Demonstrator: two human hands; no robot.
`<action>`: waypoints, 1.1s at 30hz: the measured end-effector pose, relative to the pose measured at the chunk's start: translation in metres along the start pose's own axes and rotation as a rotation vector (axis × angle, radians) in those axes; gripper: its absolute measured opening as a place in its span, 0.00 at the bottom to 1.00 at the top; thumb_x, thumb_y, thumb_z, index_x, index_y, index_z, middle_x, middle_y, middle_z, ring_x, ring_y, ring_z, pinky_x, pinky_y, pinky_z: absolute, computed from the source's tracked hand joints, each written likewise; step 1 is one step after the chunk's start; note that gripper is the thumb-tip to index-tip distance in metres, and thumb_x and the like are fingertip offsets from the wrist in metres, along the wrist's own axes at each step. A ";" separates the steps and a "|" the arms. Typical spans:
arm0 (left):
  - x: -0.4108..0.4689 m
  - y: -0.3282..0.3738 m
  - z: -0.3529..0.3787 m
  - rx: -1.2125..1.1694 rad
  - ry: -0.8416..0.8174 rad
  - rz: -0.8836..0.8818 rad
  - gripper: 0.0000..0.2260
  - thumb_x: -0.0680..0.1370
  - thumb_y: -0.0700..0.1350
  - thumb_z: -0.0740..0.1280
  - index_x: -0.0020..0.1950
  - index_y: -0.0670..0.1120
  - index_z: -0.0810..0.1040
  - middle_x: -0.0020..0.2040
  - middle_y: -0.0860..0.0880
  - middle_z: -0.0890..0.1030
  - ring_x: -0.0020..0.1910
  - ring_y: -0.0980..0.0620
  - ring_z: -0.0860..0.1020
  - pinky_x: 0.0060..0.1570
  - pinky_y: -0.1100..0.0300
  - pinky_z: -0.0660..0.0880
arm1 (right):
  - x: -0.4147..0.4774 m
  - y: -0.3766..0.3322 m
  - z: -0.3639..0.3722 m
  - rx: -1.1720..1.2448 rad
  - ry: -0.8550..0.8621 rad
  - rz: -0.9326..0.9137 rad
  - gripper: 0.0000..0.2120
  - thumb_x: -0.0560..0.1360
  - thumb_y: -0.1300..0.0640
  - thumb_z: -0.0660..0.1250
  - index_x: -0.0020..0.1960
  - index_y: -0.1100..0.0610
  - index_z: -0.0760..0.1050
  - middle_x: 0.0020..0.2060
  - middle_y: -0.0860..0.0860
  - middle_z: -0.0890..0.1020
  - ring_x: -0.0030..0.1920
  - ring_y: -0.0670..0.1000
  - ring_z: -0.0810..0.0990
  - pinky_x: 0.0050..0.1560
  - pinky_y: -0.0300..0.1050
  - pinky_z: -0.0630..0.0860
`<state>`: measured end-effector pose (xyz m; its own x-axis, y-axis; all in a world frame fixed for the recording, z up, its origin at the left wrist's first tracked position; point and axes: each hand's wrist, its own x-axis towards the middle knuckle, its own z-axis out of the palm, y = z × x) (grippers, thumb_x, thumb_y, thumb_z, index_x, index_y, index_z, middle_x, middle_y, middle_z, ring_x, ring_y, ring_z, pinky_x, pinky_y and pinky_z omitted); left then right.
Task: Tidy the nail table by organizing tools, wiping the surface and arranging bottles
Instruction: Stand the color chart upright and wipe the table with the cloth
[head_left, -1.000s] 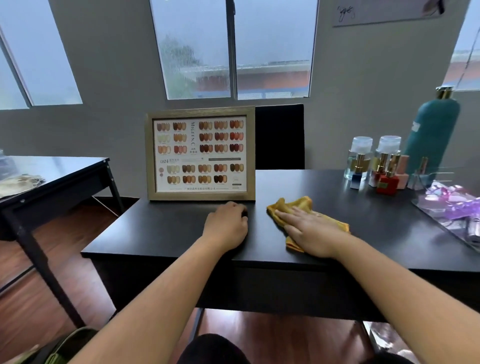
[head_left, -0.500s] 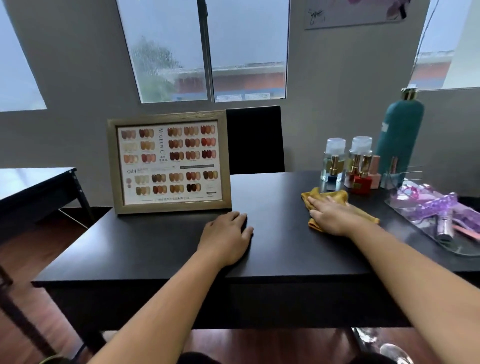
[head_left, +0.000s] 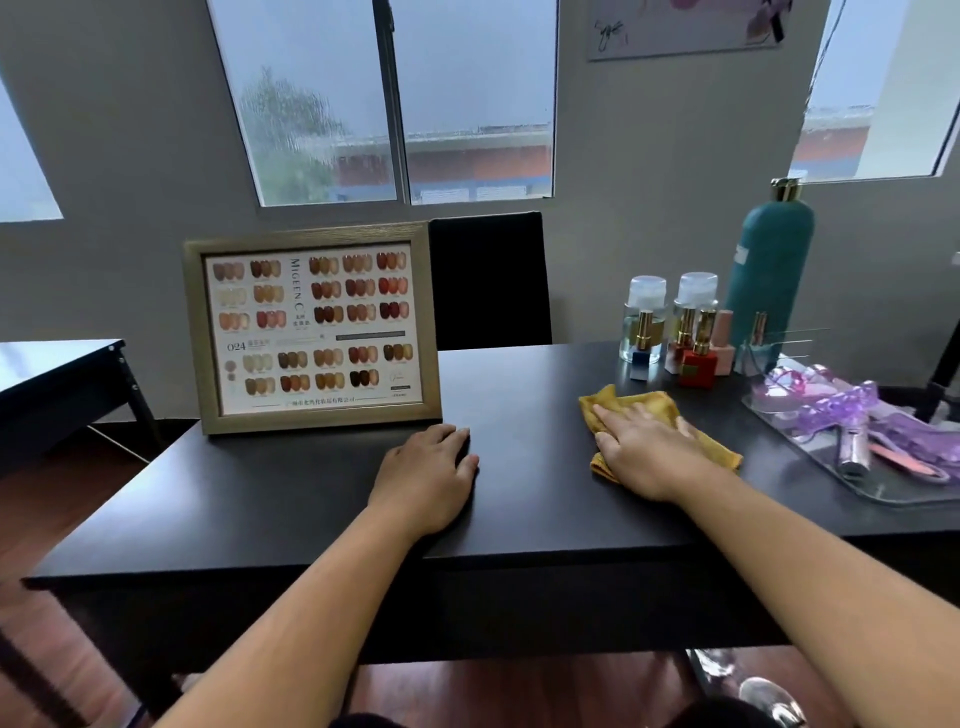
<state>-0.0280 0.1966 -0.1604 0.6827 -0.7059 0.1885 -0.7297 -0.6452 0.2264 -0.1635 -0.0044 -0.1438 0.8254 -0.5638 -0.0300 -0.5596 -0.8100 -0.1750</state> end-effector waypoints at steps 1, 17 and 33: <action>0.000 0.000 0.000 0.000 0.000 -0.001 0.22 0.80 0.54 0.52 0.74 0.51 0.62 0.75 0.52 0.62 0.73 0.51 0.61 0.67 0.52 0.59 | -0.003 -0.002 0.003 -0.007 0.018 0.074 0.26 0.81 0.47 0.44 0.78 0.49 0.48 0.78 0.50 0.49 0.78 0.52 0.46 0.74 0.62 0.43; -0.008 -0.020 -0.022 -0.206 0.020 -0.111 0.16 0.79 0.44 0.58 0.65 0.47 0.75 0.67 0.47 0.74 0.65 0.46 0.71 0.65 0.53 0.68 | -0.052 -0.101 0.023 -0.047 -0.049 -0.341 0.27 0.81 0.47 0.45 0.78 0.51 0.45 0.78 0.52 0.46 0.78 0.52 0.43 0.75 0.53 0.42; -0.046 -0.064 -0.041 -0.257 0.073 -0.177 0.19 0.76 0.38 0.58 0.67 0.45 0.73 0.67 0.47 0.74 0.67 0.49 0.71 0.65 0.60 0.64 | -0.051 -0.144 0.029 0.077 -0.120 -0.686 0.25 0.81 0.43 0.46 0.77 0.44 0.49 0.78 0.46 0.51 0.77 0.47 0.47 0.76 0.51 0.45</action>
<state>-0.0112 0.2828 -0.1443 0.8062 -0.5601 0.1906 -0.5718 -0.6547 0.4944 -0.1231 0.1459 -0.1455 0.9954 0.0959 0.0049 0.0938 -0.9603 -0.2627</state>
